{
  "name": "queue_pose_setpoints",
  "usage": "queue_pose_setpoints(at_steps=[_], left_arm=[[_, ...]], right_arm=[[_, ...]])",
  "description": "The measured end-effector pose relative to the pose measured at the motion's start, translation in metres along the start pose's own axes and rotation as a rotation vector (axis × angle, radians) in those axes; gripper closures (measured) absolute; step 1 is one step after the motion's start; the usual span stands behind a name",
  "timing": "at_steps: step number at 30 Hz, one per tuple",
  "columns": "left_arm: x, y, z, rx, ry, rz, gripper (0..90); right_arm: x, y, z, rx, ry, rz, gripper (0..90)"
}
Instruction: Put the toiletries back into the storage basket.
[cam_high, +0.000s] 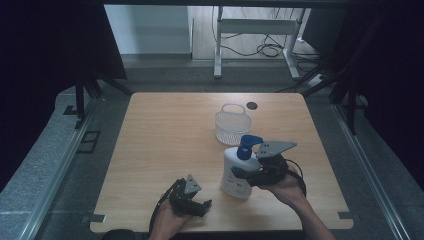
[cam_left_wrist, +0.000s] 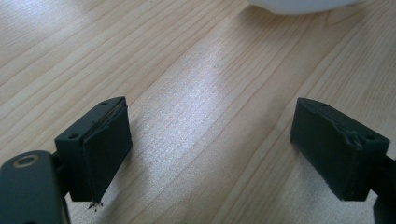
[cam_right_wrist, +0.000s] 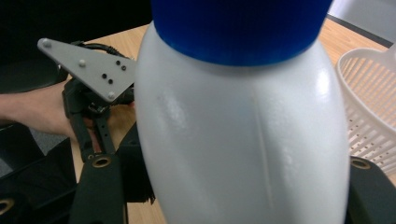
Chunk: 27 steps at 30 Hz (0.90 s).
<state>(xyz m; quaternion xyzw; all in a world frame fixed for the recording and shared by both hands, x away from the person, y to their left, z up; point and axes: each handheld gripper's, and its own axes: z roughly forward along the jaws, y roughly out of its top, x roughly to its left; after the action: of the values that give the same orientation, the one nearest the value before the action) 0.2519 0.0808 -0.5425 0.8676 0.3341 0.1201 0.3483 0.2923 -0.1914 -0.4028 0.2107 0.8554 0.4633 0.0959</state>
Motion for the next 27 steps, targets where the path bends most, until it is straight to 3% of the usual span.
queue_pose_setpoints(at_steps=[27], left_arm=[[0.000, 0.000, 0.000, -0.002, 0.001, 0.003, 12.1]], right_arm=[[-0.030, 0.023, -0.003, -0.007, -0.070, 0.037, 37.9]])
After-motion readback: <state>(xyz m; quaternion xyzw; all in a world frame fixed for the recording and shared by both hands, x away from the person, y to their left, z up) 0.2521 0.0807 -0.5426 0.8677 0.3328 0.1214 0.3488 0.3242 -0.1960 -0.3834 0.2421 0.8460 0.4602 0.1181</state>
